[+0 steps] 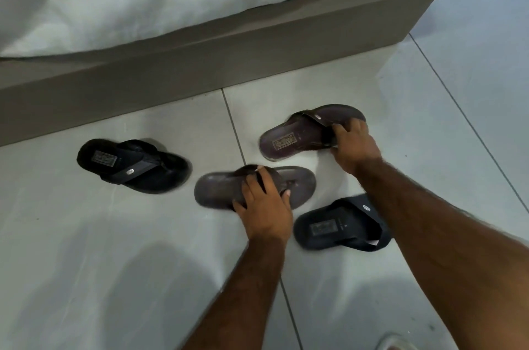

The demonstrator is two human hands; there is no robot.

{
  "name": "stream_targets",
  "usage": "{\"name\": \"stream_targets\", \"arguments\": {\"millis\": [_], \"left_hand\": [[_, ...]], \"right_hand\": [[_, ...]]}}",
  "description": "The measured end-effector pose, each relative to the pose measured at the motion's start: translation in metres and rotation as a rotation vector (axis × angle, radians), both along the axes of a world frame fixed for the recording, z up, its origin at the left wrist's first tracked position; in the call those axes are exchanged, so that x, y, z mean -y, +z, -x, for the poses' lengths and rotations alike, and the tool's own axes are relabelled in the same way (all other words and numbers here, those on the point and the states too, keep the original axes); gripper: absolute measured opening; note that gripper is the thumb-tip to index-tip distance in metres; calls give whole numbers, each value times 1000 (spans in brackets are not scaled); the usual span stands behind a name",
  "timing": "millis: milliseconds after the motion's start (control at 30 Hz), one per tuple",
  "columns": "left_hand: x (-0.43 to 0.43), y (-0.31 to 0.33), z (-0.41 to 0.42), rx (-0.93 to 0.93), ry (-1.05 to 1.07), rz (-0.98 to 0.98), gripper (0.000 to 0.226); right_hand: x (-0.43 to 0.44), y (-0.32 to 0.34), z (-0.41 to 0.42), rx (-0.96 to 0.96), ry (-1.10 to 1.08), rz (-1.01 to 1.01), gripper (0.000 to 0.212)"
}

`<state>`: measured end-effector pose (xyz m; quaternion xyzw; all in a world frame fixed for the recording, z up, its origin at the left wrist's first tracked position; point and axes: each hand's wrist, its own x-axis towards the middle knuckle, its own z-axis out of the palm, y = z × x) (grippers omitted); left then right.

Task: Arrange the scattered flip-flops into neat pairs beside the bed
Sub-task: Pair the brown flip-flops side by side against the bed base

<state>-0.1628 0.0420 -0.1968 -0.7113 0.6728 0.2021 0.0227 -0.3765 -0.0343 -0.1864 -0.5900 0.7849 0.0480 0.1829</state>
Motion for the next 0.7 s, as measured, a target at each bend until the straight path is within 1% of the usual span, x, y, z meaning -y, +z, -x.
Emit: {"name": "stream_targets", "arguments": {"millis": [67, 133, 233, 300, 333, 367, 467, 567, 633, 700], "left_hand": [[14, 0, 8, -35, 0, -5, 75], [24, -2, 15, -49, -28, -23, 71], [35, -5, 23, -56, -99, -9, 64], [44, -6, 26, -85, -133, 19, 56], [49, -6, 29, -102, -148, 31, 53], [54, -6, 31, -115, -163, 37, 50], [70, -7, 41, -156, -226, 34, 44], [86, -11, 52, -179, -279, 30, 53], [98, -14, 56, -162, -331, 15, 57], [110, -19, 61, -140, -385, -2, 56]], "right_hand": [[2, 0, 0, -24, 60, 58, 48], [4, 1, 0, 16, 84, 39, 47], [7, 2, -5, 106, 10, -28, 52], [10, 2, -9, 123, -20, -36, 61], [12, 2, -10, 130, -38, -26, 62], [13, 2, -10, 139, -59, -6, 59], [14, 0, -9, 191, -122, 41, 42], [9, -3, -8, 251, -169, 91, 35], [5, -5, -5, 260, -180, 128, 38], [2, -10, 0, 251, -184, 150, 41]]}}
